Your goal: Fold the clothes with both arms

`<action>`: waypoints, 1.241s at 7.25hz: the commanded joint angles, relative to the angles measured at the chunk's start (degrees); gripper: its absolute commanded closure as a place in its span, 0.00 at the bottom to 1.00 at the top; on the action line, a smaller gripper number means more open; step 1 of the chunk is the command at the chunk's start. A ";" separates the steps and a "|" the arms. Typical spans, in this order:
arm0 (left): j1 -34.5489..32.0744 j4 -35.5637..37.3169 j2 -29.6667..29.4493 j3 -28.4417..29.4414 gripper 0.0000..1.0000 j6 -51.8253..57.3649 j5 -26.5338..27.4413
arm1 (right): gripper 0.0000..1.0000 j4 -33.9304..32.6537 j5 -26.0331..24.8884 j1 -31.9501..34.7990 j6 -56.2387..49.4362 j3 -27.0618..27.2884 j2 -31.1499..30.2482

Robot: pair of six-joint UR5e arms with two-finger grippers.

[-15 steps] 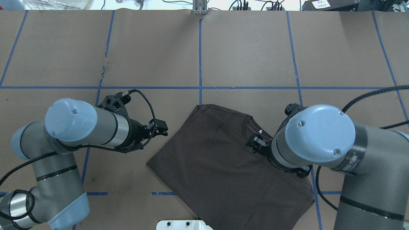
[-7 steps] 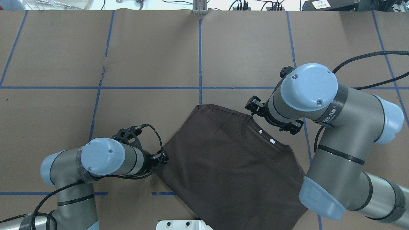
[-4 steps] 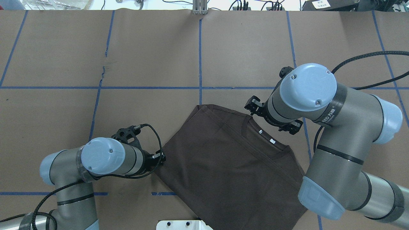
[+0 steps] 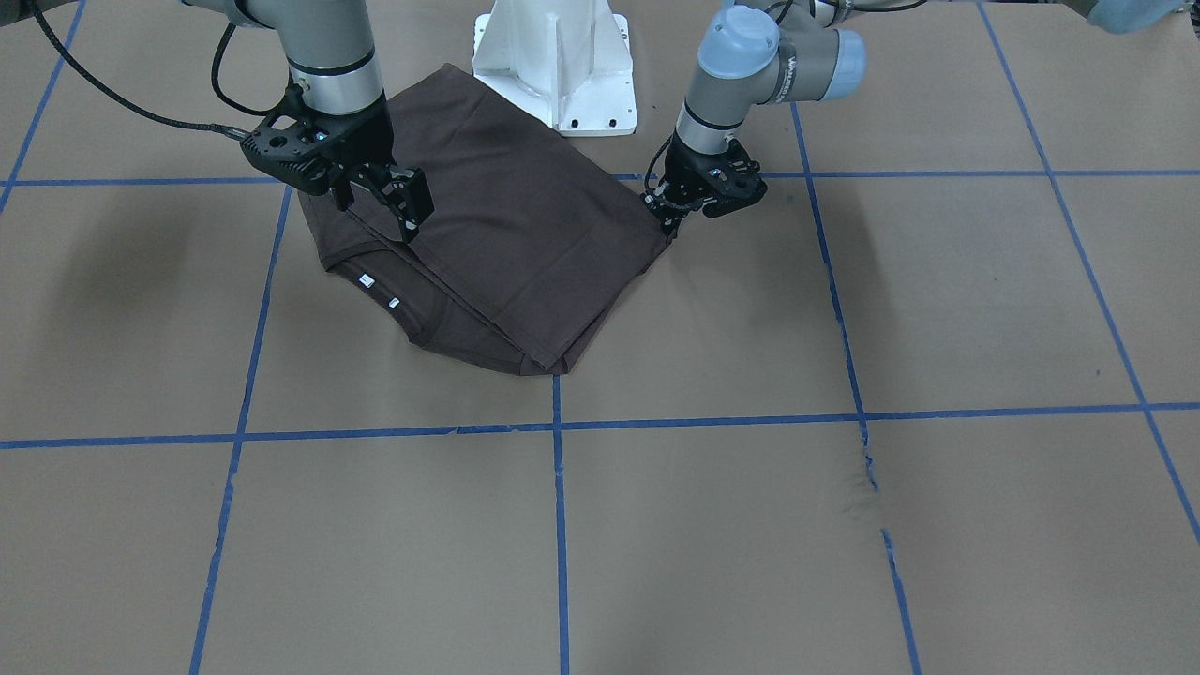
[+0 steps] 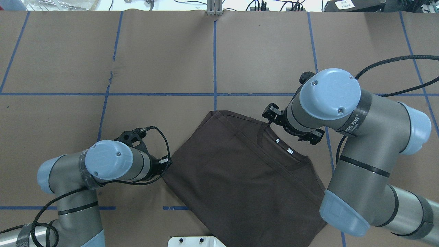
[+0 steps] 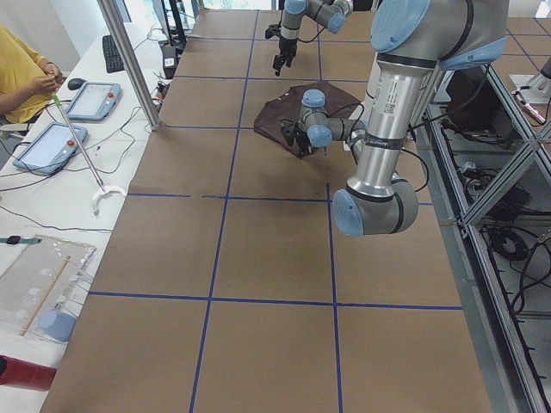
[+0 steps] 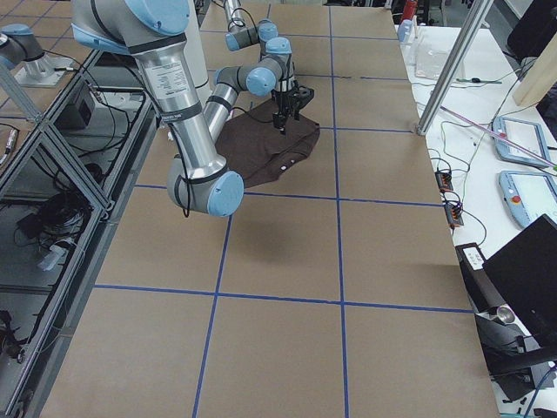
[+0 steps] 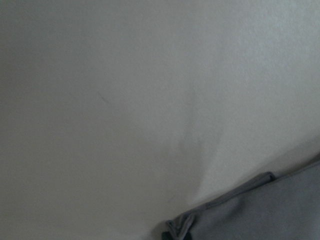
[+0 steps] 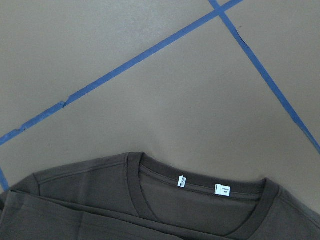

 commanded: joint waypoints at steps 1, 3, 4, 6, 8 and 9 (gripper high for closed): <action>-3.78 0.63 -0.10 -0.09 1.00 6.16 0.02 | 0.00 0.00 -0.01 0.00 0.01 0.12 0.00; -9.65 -0.07 -1.76 1.14 1.00 14.41 0.20 | 0.00 0.00 -0.01 -0.09 0.01 0.21 0.00; -14.38 -0.94 -5.43 5.32 1.00 17.59 0.28 | 0.00 0.00 -0.10 -0.09 0.01 0.47 0.00; -20.12 -7.50 -15.53 20.75 1.00 17.89 0.37 | 0.00 0.00 -0.45 -0.35 0.19 0.83 0.09; -23.47 -19.78 -24.57 39.36 1.00 17.89 1.07 | 0.00 0.09 -0.10 -0.53 0.19 0.83 0.61; -24.18 -25.94 -28.02 47.30 0.94 17.98 3.51 | 0.00 0.09 -0.10 -0.79 0.19 0.83 1.05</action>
